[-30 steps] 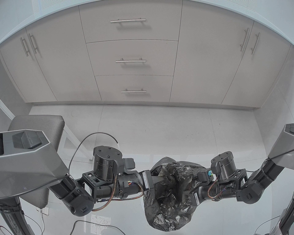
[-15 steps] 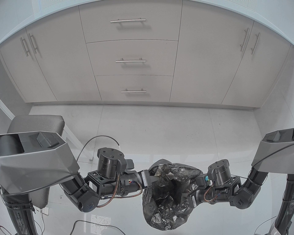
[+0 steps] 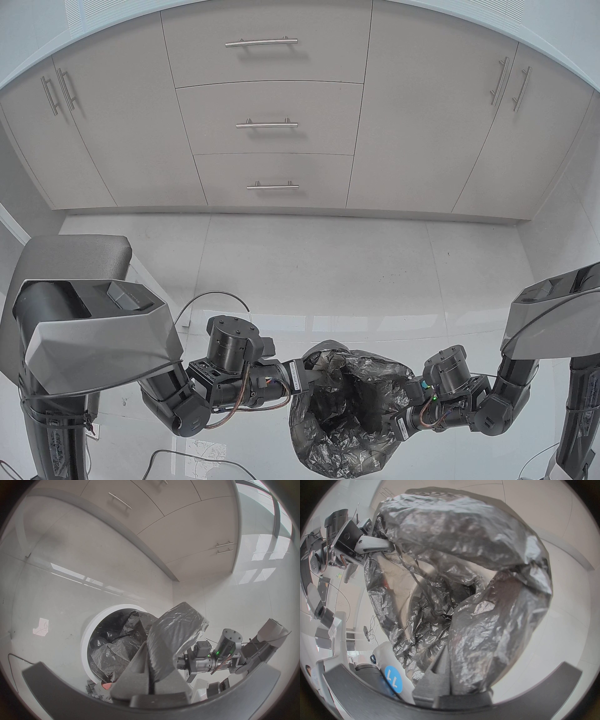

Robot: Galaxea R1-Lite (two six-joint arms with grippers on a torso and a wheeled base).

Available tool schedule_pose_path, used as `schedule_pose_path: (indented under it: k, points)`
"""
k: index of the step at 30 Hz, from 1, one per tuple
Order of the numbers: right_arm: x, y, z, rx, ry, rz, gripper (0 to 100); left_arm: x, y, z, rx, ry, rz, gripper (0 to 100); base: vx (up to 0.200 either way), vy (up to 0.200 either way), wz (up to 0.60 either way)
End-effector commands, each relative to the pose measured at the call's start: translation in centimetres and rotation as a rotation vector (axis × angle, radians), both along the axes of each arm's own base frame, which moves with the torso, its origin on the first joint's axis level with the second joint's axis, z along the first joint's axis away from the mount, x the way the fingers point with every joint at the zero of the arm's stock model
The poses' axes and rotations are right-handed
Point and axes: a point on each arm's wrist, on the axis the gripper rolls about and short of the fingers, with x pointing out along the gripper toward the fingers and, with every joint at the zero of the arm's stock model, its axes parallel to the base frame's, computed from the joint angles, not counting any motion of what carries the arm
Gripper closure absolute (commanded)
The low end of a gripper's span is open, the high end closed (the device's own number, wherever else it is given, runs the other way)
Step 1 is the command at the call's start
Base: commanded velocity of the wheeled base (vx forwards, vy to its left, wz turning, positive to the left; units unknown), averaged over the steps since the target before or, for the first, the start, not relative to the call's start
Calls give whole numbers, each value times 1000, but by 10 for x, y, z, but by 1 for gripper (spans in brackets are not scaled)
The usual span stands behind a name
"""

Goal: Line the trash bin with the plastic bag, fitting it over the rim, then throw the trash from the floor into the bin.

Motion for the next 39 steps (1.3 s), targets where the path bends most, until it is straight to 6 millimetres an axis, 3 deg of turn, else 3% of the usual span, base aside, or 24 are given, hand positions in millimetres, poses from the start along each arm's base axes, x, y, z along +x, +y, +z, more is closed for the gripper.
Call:
schedule_pose_path:
  k: [1,15,31,32,39]
  points:
    - [6,-11,-7,-29,1,-60,100,2,-2,-13,47,-28,-26,100,0,0,0]
    - [15,-22,-22,-82,-42,-125,100,12,-5,-33,161,-149,-73,100,0,0,0]
    - [15,-23,-26,-78,-101,-144,100,11,-5,-36,182,-156,-56,100,0,0,0]
    - [15,-23,-26,-80,-102,-144,0,11,-5,-36,182,-156,-56,100,0,0,0]
    - [14,-24,-20,-82,-124,-135,0,11,-4,-36,183,-156,-54,100,0,0,0]
